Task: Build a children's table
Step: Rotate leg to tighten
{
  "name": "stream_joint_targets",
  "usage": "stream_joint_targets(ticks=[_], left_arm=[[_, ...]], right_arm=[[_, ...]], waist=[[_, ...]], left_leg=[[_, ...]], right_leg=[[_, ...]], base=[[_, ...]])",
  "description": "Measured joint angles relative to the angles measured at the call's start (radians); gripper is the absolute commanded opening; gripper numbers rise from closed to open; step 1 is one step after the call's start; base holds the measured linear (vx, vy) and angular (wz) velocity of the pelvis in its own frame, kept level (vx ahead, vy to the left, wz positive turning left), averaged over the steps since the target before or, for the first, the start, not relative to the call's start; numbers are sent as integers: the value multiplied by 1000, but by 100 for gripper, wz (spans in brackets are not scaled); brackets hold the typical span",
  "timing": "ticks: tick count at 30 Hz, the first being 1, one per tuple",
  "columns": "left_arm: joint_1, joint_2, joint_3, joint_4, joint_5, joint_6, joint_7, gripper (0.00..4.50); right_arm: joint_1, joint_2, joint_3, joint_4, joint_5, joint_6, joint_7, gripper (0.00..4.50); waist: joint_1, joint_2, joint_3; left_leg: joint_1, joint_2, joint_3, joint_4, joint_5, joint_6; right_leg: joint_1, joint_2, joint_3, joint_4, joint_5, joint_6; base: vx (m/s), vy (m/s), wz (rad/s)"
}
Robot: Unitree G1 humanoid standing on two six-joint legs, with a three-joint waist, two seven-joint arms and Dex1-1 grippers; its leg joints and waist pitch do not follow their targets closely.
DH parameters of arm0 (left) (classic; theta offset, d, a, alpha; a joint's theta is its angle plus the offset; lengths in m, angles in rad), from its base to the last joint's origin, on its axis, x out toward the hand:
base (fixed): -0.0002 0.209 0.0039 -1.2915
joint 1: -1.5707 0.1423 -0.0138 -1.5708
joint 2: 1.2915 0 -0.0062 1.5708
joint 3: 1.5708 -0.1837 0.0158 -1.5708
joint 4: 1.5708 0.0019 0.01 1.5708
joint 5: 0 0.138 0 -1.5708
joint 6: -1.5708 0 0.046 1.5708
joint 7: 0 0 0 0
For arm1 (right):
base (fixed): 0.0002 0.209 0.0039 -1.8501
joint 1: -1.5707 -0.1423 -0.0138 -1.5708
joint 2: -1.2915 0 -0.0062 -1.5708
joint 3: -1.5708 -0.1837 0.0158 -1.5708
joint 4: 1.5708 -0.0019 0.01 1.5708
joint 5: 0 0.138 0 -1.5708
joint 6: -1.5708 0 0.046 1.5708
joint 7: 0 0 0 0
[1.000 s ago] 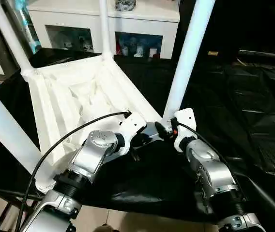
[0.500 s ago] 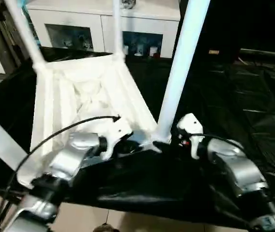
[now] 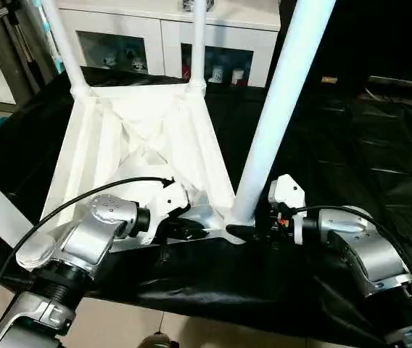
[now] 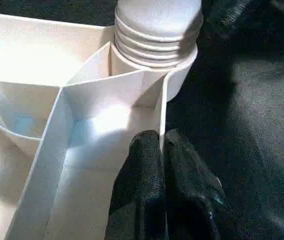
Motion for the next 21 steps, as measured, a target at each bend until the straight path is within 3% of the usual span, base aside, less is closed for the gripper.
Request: stream_joint_targets(ticks=[11,17,21], left_arm=[[1,-1,-1,7,4,-15,0,0],[-5,-20,-1,26,17,-22,24,0],[-37,-76,1,78,48,-16,113,0]], right_arm=[[0,1,5,3,-20,-12,-17,216],[44,51,-30,-5,-4,-1,-83,206],[56,115,-71,6,-25,25,-227,204]], waist=[[2,0,0],[3,1,-1],[-3,1,-2]], left_leg=[[1,0,0,1,0,0],[5,0,0,1,1,0],[12,0,1,0,1,-1]], right_leg=[[0,0,0,1,0,0],[5,-1,0,1,0,0],[11,-1,1,1,1,-2]], base=[[0,0,0],[0,0,0],[0,0,0]])
